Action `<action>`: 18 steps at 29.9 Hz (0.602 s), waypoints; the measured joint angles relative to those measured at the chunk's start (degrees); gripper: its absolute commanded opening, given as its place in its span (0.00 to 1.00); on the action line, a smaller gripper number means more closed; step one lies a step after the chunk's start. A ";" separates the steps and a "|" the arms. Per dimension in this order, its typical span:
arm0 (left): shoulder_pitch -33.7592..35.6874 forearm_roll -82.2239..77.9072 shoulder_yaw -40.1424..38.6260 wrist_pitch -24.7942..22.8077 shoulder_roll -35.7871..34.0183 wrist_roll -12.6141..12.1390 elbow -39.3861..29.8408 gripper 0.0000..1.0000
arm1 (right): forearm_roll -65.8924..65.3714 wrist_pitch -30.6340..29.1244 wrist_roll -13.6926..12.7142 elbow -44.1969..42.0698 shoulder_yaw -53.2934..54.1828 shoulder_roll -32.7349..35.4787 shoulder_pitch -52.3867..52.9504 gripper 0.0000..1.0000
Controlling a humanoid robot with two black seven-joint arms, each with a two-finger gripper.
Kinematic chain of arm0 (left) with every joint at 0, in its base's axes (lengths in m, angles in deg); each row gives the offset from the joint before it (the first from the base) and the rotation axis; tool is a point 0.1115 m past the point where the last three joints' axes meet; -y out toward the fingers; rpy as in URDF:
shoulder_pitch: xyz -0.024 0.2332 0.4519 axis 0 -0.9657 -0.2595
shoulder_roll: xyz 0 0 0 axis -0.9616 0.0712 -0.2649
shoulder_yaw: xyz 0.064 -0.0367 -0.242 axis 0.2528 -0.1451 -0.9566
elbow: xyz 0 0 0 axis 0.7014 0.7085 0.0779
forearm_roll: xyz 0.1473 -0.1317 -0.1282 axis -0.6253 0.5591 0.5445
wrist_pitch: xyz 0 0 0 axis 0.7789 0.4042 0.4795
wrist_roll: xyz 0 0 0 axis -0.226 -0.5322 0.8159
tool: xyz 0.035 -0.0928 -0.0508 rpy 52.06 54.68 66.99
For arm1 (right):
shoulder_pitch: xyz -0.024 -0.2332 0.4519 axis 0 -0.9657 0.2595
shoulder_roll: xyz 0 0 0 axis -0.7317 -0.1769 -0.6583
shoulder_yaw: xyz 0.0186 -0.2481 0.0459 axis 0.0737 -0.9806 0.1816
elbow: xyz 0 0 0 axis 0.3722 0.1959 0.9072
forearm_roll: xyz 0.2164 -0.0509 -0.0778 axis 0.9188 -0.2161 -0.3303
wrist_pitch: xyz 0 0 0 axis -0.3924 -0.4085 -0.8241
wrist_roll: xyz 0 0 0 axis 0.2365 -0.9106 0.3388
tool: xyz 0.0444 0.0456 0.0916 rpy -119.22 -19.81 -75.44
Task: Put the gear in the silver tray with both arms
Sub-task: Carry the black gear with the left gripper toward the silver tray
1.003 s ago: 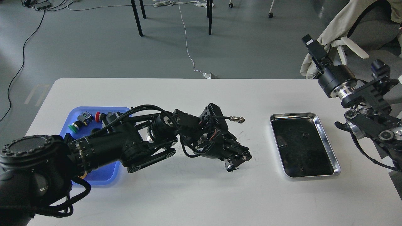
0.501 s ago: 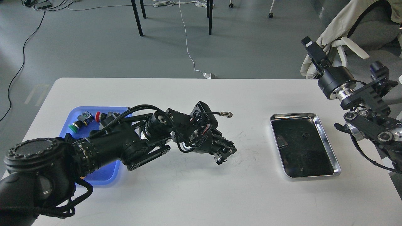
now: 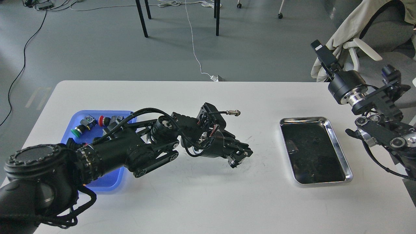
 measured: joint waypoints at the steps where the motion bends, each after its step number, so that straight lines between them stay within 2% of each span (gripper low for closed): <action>1: 0.00 0.54 0.00 0.22 0.01 0.00 -0.16 0.12 | 0.00 0.00 0.00 -0.22 -0.01 0.00 -0.07 0.80; 18: -4.30 2.02 -0.23 0.99 0.00 0.00 -1.33 0.18 | 0.00 -0.09 0.00 -0.72 -0.39 -0.26 -0.06 0.80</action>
